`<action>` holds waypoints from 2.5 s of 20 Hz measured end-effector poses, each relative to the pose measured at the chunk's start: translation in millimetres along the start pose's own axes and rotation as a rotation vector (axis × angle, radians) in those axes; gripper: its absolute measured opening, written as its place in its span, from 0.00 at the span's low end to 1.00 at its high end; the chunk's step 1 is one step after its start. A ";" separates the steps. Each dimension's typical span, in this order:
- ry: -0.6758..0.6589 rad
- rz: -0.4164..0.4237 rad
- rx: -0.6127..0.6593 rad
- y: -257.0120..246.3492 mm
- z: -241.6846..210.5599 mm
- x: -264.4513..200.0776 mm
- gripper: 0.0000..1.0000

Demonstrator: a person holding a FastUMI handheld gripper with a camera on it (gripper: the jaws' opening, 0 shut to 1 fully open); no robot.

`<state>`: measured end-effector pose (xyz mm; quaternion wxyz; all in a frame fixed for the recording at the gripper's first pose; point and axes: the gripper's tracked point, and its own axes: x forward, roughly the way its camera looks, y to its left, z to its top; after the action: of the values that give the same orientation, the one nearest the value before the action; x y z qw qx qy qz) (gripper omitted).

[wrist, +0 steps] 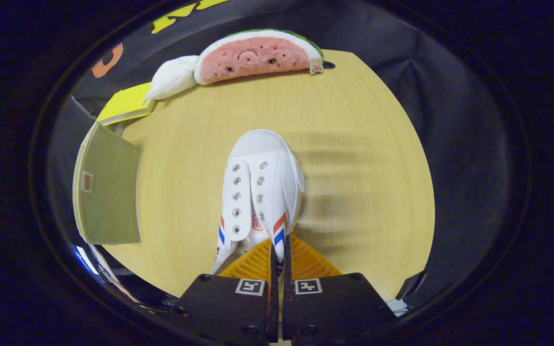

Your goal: Open the storage box then place both shoes into the box .Put the left shoe in first, then the right shoe, with the right side of both shoes facing outward in a uniform manner.

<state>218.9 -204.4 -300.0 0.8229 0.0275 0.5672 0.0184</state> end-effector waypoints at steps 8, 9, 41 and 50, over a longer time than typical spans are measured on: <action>-0.223 0.036 0.001 88.9 19.4 -67.3 0.09; -0.241 0.033 -0.008 102.3 19.2 -73.8 0.09; -0.263 -0.024 -0.154 368.1 1.6 -50.4 0.11; -0.344 -0.060 -0.146 359.5 6.0 -69.0 1.00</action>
<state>200.3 149.9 -209.8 0.9078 -0.0466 0.4157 0.0302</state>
